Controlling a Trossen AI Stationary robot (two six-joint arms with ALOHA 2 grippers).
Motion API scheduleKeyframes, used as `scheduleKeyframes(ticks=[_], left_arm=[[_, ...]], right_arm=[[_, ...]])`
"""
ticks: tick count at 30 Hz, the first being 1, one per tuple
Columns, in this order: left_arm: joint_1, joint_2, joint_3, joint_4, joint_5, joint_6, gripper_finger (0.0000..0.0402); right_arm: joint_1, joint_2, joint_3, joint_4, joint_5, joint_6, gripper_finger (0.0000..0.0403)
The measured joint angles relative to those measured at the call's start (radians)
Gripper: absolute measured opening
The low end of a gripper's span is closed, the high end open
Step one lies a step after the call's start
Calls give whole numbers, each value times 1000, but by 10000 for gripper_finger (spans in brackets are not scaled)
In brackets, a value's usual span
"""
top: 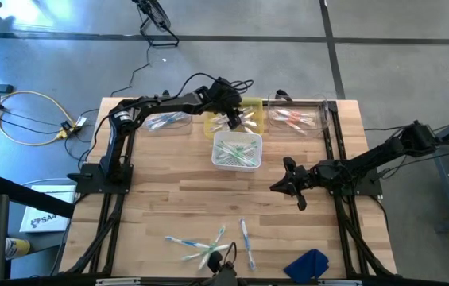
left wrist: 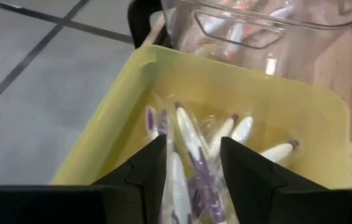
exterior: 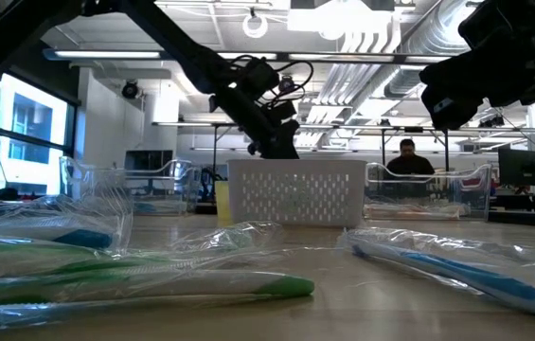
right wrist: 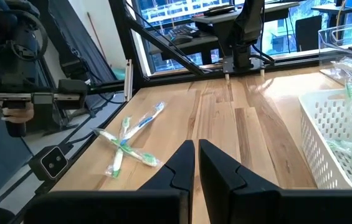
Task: Pick & Place Toothbrushes
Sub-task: Put the blue toothbrush into the left transparent bin
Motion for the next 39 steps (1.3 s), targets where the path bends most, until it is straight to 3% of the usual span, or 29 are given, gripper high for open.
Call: scheduleKeyframes(ticks=[6,12,23,29,34,39], left_arm=[[-1,0,0,-3,45,-1,148],[1,0,0,1,21,-9,148],[-137,-8,-1,173,-66,208,148],[-182,-72,-7,112,-61,275,148],[-247,-170,-75,193,-61,346,148],[-295,-282,-230,352,-76,348,148]], right_arm=[[0,0,0,1,0,0,15],[0,0,0,1,0,0,15],[0,0,1,1,0,50,15],[0,0,1,-1,0,48,15],[0,0,1,-7,0,45,15],[0,0,1,-8,0,44,15]])
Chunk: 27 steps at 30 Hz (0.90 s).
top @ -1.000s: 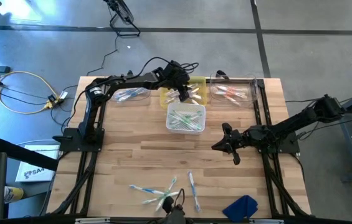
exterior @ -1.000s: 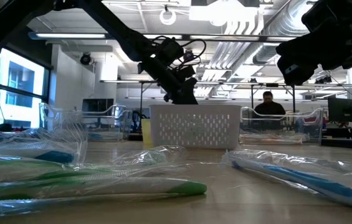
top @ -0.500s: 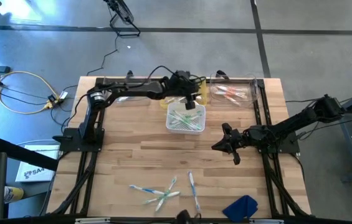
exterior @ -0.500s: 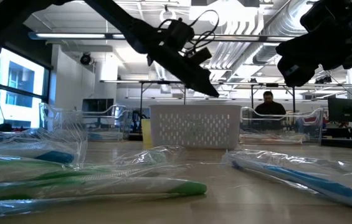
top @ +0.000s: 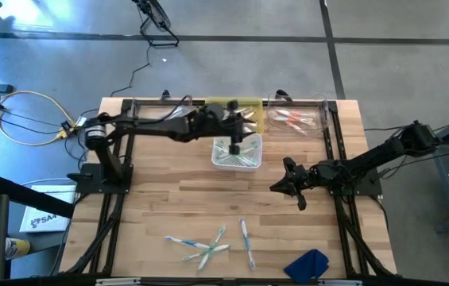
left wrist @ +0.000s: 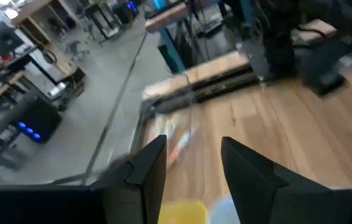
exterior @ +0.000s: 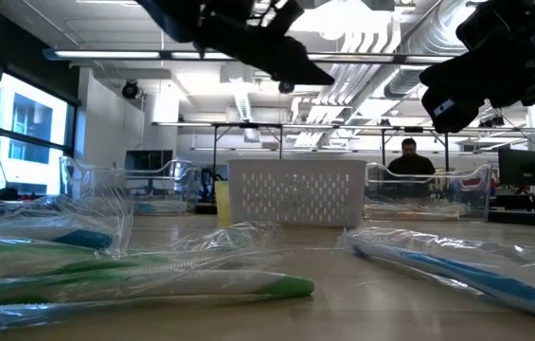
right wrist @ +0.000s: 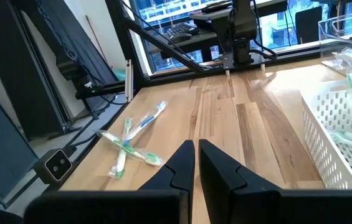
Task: Pick & Place Toothbrushes
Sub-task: Put the blue toothbrush into the left transparent bin
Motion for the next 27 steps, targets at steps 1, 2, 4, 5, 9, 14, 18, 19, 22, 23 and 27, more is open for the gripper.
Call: scheduleKeyframes(ticks=[1,2,4,5,9,14,18,19,22,23,27], left_arm=[[-11,-21,-40,19,-2,-3,148],[-27,-34,-73,54,-3,-4,148],[-65,-70,-142,106,-5,-6,148],[-89,-86,-173,137,-3,0,148],[-200,-129,-275,314,0,53,148],[-353,-129,-316,426,-1,215,148],[-430,-129,-316,429,2,306,148],[-441,-129,-316,429,1,312,148],[-460,-129,-315,441,-2,315,148],[-461,-129,-315,439,-2,315,148],[-456,-129,-315,432,-3,306,148]], right_arm=[[0,0,0,0,0,0,15],[0,0,0,0,0,0,15],[0,0,0,-10,0,0,15],[0,0,0,-9,0,0,15],[0,0,0,-12,9,-10,15],[0,0,0,-14,30,-19,15],[0,0,0,-13,30,-19,15],[0,0,0,-13,30,-19,15],[0,0,0,-14,30,-19,15],[0,0,0,-14,30,-19,15],[0,0,0,-14,30,-19,15]])
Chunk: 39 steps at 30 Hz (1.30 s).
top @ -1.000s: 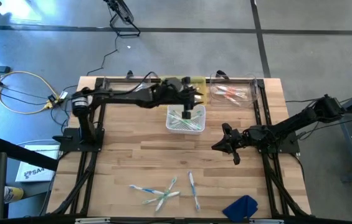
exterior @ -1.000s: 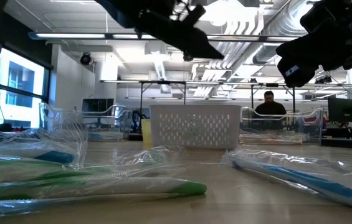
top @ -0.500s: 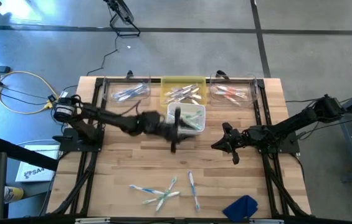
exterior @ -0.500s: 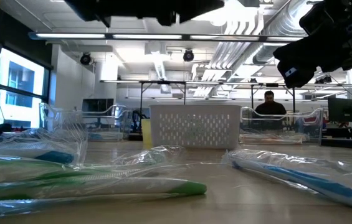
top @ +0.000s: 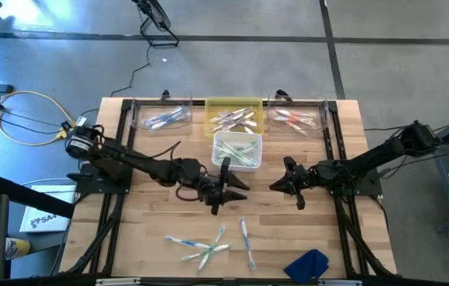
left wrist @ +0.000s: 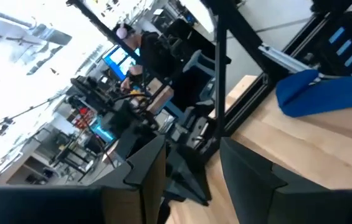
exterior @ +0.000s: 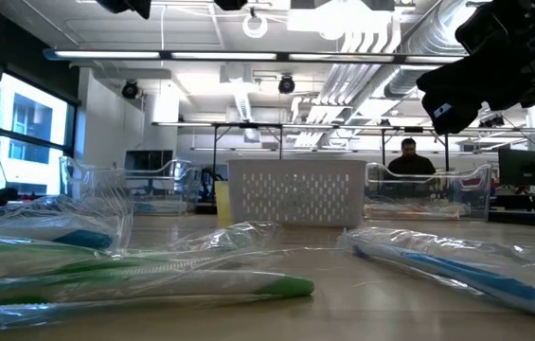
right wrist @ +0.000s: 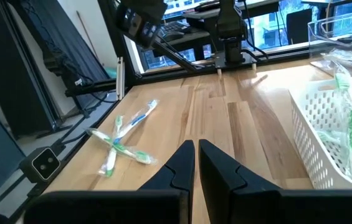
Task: Pick & Place Toothbrushes
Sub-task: Put the blue toothbrush into the left transparent bin
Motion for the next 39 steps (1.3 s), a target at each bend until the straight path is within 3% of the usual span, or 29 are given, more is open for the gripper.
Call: scheduleKeyframes(ticks=[39], left_arm=[[-1,1,1,7,-20,8,148]], right_arm=[[0,0,0,-2,4,0,15]])
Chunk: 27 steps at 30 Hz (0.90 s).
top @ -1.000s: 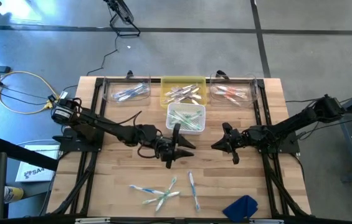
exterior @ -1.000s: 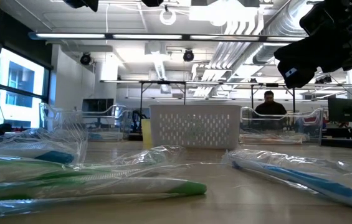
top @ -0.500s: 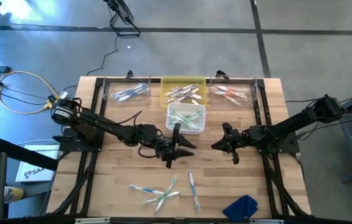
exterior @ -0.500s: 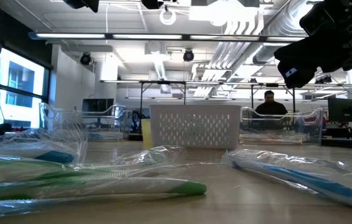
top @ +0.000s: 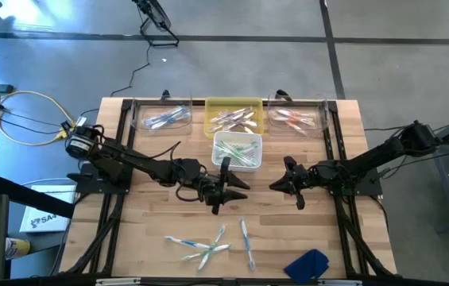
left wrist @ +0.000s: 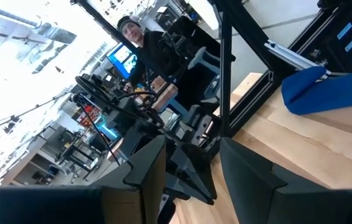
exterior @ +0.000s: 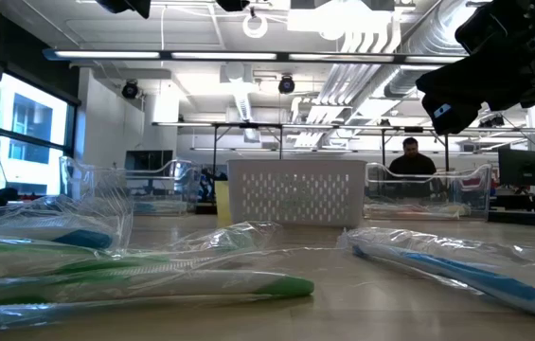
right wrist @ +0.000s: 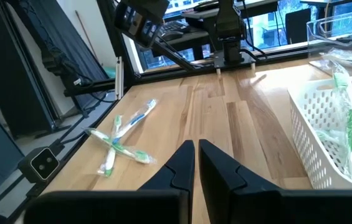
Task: Pick & Place Toothbrushes
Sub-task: Put the blue toothbrush into the left transparent bin
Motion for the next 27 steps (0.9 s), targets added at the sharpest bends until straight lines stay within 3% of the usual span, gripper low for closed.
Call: scheduleKeyframes(ticks=[6,14,27], left_arm=[[0,0,0,-13,0,0,148],[0,5,0,-63,0,-3,148],[0,5,0,-58,1,-179,148]], right_arm=[[0,0,0,1,70,0,15],[0,0,0,1,71,0,15],[0,0,-1,2,70,26,15]])
